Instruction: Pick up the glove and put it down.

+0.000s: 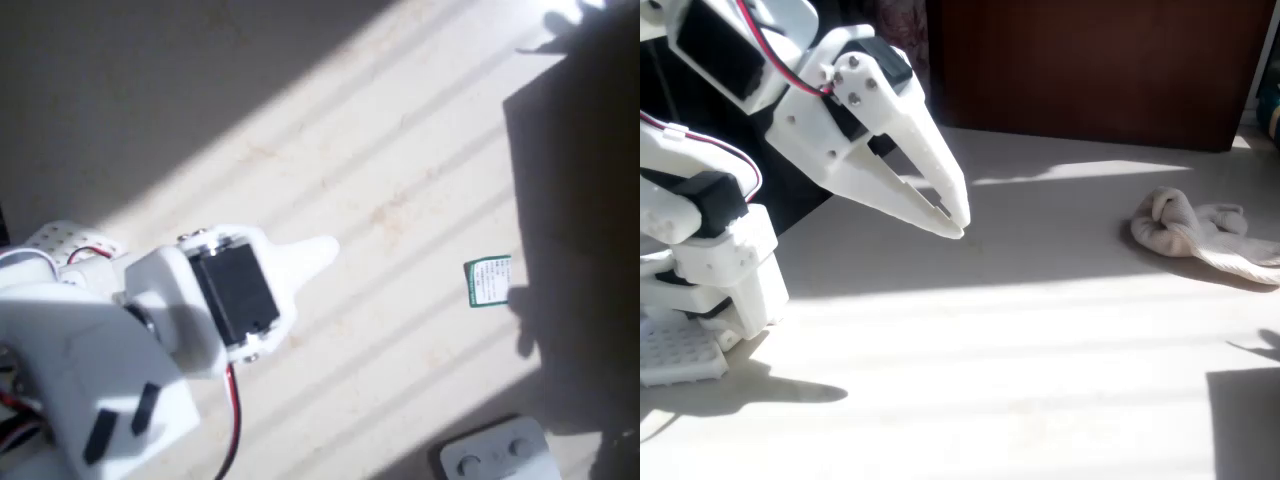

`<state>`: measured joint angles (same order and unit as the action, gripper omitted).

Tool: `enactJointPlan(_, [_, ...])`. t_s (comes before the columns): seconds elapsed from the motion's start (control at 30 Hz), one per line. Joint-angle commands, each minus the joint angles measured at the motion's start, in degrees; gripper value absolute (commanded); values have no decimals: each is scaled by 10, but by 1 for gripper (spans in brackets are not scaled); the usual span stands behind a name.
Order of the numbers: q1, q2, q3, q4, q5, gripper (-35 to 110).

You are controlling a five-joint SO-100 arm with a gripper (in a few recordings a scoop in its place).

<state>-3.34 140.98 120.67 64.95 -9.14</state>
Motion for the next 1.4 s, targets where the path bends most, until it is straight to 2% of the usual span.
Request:
enactJointPlan(0.0, [-33, -149, -169, -7, -2, 1])
enactJointPlan(0.4, [-207, -565, -519, -18, 5, 1])
enactJointPlan(0.77, [-266, -832, -766, -56, 5, 1])
enactJointPlan(1.1, [-292, -926, -837, -50, 5, 3])
enactJointPlan(1.37, [-292, -926, -838, -47, 5, 25])
